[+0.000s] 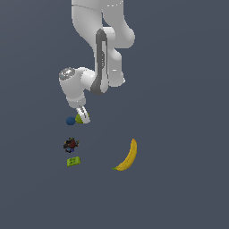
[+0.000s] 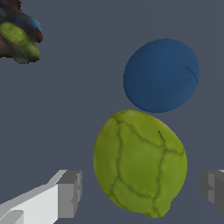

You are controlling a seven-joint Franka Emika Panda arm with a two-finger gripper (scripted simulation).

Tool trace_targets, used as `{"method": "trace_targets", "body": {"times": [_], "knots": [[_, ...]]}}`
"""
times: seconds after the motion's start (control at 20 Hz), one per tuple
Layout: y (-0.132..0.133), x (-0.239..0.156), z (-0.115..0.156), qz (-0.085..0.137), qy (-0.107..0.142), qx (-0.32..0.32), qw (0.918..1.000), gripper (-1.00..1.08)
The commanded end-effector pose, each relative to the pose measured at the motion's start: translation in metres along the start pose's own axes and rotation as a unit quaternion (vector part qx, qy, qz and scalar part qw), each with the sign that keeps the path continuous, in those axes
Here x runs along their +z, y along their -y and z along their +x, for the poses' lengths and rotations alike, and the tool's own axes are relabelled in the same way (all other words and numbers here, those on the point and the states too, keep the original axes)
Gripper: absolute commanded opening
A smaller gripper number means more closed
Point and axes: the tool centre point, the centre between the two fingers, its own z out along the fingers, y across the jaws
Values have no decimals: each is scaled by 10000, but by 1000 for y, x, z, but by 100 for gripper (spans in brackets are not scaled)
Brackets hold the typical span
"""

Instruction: Pick up a designated object from a clutter of objects.

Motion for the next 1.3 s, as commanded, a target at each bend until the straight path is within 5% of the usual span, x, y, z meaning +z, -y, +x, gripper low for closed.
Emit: {"method": "trace_targets", "body": {"times": [0.0,0.25,0.3,1.25], "knots": [[0,8,0,3,-3,4,10000,100],[0,12,1,6,-4,5,10000,100],[0,12,1,6,-4,5,10000,-100],[4,-7,0,9,-4,4,10000,-100]]}}
